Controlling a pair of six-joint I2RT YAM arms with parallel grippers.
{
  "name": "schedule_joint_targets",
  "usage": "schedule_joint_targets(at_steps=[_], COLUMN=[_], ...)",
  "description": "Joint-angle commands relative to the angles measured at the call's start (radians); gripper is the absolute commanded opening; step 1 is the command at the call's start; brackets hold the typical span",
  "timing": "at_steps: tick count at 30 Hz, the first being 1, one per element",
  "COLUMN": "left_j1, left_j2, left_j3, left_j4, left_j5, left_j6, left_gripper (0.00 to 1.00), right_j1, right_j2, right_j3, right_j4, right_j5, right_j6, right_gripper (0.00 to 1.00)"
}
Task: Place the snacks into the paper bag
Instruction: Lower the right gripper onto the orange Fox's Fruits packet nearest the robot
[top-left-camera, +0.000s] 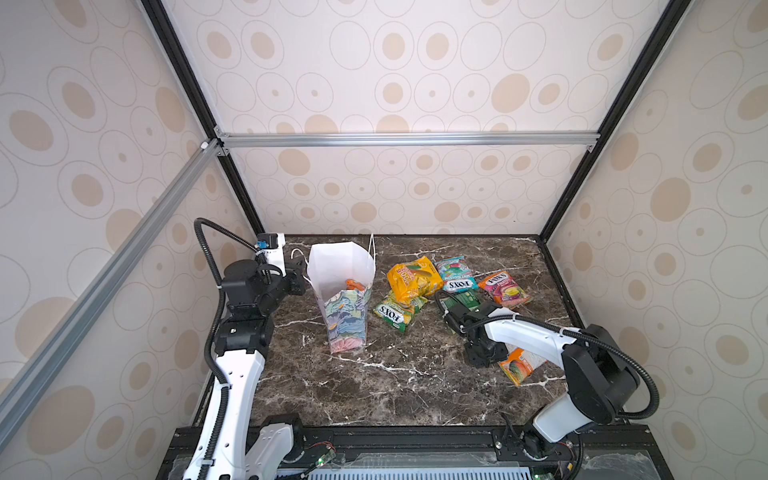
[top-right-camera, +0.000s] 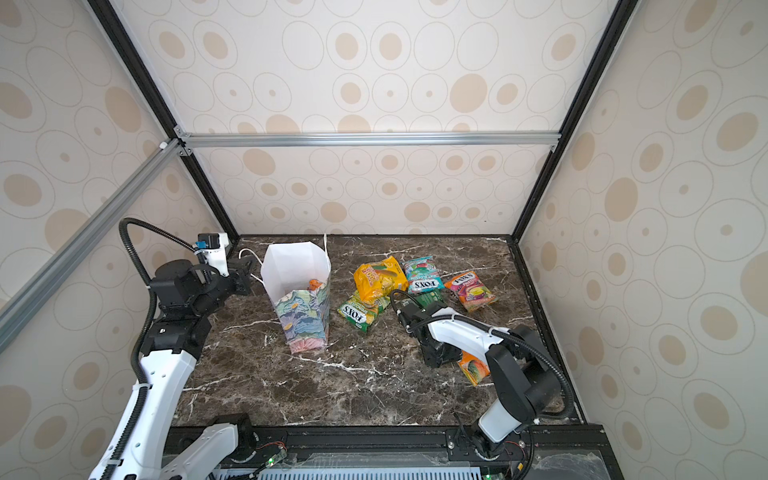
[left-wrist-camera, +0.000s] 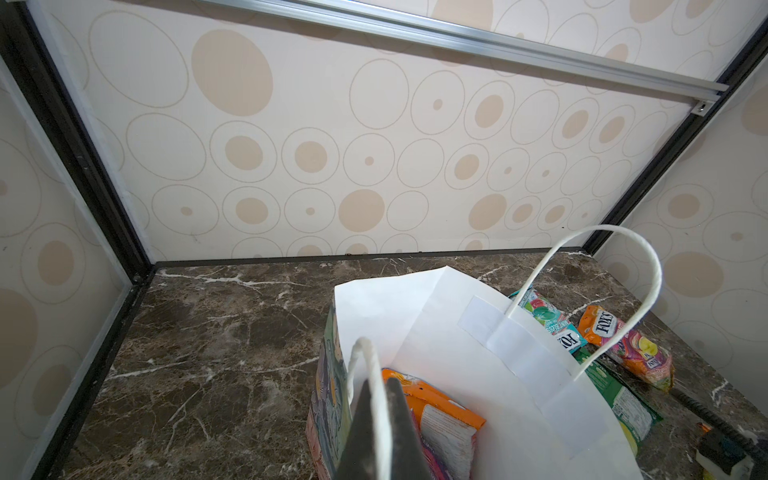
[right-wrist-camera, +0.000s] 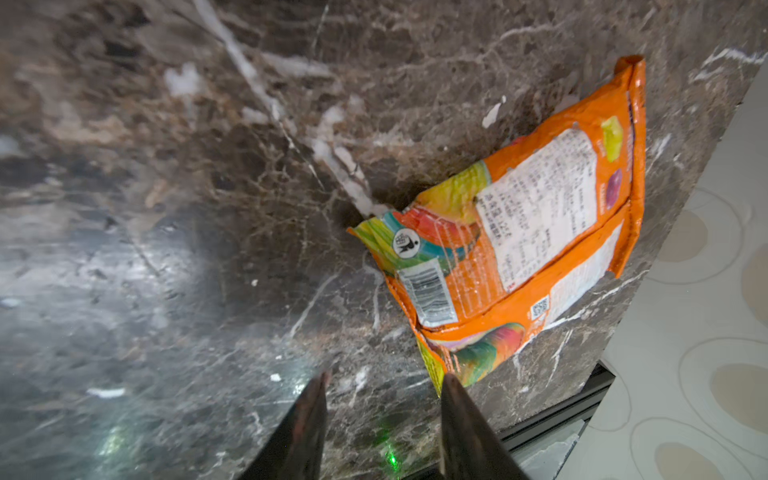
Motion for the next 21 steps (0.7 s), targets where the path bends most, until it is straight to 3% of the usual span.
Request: schedule_joint_targets(at_steps=[1,21], left_j1=[0.008,0.008], left_j2=[-0.013,-0.033], left_j3=[0.023,0.022], left_j4=[0.027,0.023], left_j5=[0.017,0.017], left_j6=[-0.001,0.004], left_gripper=[0.0,0.0], right_j1=[-0.008,-0.035], right_j2=[0.026,0.152], right_j3=[-0.014,0.023], right_j4=[0.031,0.031], right_j5=[0.043,0.093], right_j6=[0.021,-0.004], right_gripper=[0.41,0.3])
